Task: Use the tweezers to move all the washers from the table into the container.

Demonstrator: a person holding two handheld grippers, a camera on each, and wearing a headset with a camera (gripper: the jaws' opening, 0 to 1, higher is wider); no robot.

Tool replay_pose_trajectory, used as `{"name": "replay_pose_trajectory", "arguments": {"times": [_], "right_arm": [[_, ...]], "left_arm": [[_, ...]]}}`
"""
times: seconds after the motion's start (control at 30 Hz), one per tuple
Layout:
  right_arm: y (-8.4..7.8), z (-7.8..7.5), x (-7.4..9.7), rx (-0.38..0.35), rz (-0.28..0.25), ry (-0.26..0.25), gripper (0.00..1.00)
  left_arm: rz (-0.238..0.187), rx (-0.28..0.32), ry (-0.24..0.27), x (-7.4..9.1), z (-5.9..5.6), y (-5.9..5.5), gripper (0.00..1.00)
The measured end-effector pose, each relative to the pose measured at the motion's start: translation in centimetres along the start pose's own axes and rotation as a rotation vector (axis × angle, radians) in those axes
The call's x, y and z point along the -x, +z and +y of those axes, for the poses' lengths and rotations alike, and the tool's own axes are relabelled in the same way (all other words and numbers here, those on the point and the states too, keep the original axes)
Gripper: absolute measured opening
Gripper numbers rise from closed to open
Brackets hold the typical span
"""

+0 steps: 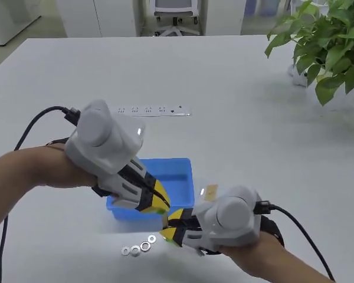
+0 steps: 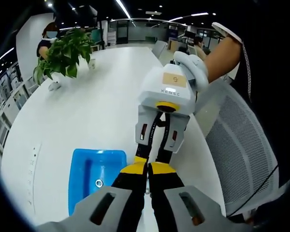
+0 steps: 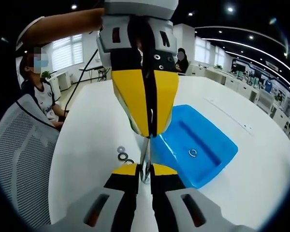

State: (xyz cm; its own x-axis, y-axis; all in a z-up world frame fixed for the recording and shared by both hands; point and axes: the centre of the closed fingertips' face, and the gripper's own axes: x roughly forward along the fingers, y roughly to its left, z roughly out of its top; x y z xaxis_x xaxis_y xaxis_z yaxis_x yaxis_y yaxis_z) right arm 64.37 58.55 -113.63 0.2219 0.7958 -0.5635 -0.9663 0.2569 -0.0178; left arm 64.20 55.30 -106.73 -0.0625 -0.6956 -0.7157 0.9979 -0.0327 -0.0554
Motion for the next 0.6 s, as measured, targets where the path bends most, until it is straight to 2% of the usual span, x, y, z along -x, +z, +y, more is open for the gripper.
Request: {"name": "replay_pose_trajectory", "arguments": {"times": [0.3, 0.6], "right_arm": [[1.3, 0.1, 1.1, 0.009, -0.007, -0.007, 0.10], [2.8, -0.1, 1.9, 0.027, -0.008, -0.013, 0.10]], "left_arm": [[-0.029, 0.005, 0.014, 1.3, -0.2, 1.1, 0.05], [-0.035, -0.003, 0.026, 2.6, -0.2, 2.1, 0.05]]}}
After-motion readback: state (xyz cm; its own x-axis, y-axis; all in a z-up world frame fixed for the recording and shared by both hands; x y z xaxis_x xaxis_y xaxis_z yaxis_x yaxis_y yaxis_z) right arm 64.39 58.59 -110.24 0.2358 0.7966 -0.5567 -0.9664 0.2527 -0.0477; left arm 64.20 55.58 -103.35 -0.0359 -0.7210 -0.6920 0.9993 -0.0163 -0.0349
